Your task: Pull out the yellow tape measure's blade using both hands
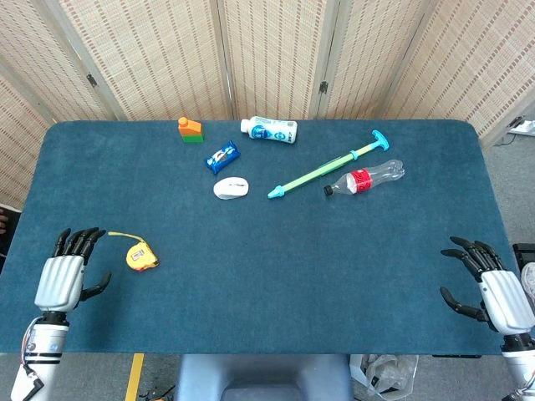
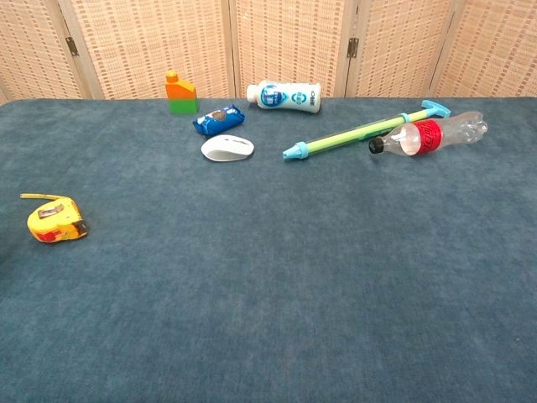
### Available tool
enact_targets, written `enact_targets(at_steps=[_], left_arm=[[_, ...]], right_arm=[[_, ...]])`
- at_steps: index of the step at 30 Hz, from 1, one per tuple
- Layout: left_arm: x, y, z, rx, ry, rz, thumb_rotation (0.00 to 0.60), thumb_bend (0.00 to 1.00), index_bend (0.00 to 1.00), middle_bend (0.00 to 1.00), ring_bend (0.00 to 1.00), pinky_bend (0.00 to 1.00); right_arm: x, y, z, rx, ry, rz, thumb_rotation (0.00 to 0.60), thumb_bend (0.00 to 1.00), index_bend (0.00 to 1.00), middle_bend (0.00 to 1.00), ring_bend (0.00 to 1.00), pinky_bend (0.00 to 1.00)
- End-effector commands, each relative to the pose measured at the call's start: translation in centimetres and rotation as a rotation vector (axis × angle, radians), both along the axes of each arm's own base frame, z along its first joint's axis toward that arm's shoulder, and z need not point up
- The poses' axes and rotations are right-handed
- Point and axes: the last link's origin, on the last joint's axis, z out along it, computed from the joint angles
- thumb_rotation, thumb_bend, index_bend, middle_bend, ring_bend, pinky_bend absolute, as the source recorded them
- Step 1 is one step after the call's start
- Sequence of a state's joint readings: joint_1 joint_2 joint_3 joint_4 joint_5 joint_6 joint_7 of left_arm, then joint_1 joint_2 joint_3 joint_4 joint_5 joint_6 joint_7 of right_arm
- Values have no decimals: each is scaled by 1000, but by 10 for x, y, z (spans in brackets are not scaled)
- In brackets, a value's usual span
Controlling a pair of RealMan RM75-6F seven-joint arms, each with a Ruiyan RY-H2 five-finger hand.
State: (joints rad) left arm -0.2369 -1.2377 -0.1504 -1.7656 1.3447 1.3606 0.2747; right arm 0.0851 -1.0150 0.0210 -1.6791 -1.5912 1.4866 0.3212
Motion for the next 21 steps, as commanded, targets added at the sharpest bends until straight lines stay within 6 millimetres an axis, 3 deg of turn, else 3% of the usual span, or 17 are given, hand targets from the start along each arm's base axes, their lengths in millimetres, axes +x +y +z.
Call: enact_targets(at_steps=[1,11,21], left_arm=[[5,9,-12,-73,9,-9,600,372,160,173,134,30],[14,25,-63,-264,121,-34,600,339,5,80,59,8],[6,41,-82,-294,216,-16,600,338,0,63,47,9]], right_arm=[[0,0,0,1,0,-1,600,361,243,162,138,88],[0,-1,-1,5,2,-3,600,361,243,162,138,87],[-1,0,0,1,1,-10,600,361,243,162,138,87]])
